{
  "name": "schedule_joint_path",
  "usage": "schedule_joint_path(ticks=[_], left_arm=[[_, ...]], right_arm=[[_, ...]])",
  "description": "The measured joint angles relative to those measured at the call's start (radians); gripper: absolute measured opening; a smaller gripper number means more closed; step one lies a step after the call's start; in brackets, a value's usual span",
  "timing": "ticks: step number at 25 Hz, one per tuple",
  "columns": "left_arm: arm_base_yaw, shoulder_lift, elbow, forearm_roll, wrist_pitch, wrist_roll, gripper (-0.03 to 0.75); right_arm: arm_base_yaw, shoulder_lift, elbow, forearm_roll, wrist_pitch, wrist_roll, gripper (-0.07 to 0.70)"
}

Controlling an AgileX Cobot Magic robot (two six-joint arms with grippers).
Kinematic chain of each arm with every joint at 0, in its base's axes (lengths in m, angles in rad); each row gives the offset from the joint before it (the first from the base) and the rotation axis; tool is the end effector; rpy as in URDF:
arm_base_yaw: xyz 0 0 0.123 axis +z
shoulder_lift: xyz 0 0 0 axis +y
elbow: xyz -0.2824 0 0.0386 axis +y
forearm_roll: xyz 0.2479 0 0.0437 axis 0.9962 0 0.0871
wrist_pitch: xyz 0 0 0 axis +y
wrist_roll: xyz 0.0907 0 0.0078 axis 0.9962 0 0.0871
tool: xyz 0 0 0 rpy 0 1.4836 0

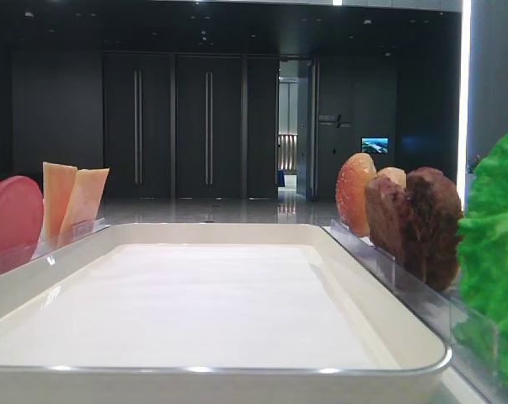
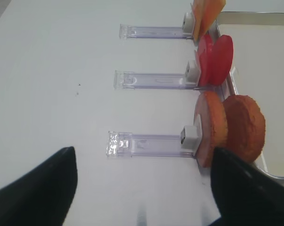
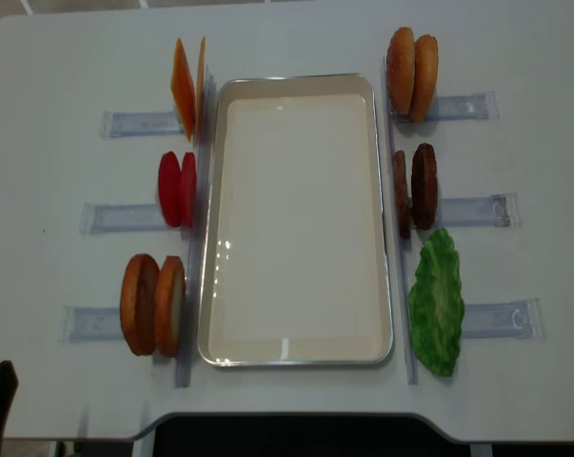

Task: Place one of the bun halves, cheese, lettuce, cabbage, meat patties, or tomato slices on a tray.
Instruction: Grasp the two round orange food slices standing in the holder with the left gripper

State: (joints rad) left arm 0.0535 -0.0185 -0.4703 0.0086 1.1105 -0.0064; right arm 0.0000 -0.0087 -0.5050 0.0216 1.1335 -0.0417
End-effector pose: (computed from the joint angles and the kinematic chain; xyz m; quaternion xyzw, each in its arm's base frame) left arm -0.0065 0.0004 0.2649 -0.0263 0.8683 0.0160 0.4950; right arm -0.0099 0.0018 0.2727 -0.0190 0.8680 0.0004 0.4962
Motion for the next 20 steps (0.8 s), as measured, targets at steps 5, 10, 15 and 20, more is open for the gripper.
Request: schedule_joint_path(ticks=[5, 10, 15, 20], left_arm=[[0.0, 0.0, 0.0, 0.0, 0.0, 0.0, 0.692], [0.0, 0.0, 0.0, 0.0, 0.0, 0.0, 0.692], [0.0, 0.0, 0.0, 0.0, 0.0, 0.0, 0.692], [0.0, 0.0, 0.0, 0.0, 0.0, 0.0, 0.692]], right_arm=[[0.0, 0.0, 0.0, 0.0, 0.0, 0.0, 0.541], [0.0, 0.0, 0.0, 0.0, 0.0, 0.0, 0.541], [0.0, 0.0, 0.0, 0.0, 0.0, 0.0, 0.541], [0.0, 0.0, 0.0, 0.0, 0.0, 0.0, 0.541]])
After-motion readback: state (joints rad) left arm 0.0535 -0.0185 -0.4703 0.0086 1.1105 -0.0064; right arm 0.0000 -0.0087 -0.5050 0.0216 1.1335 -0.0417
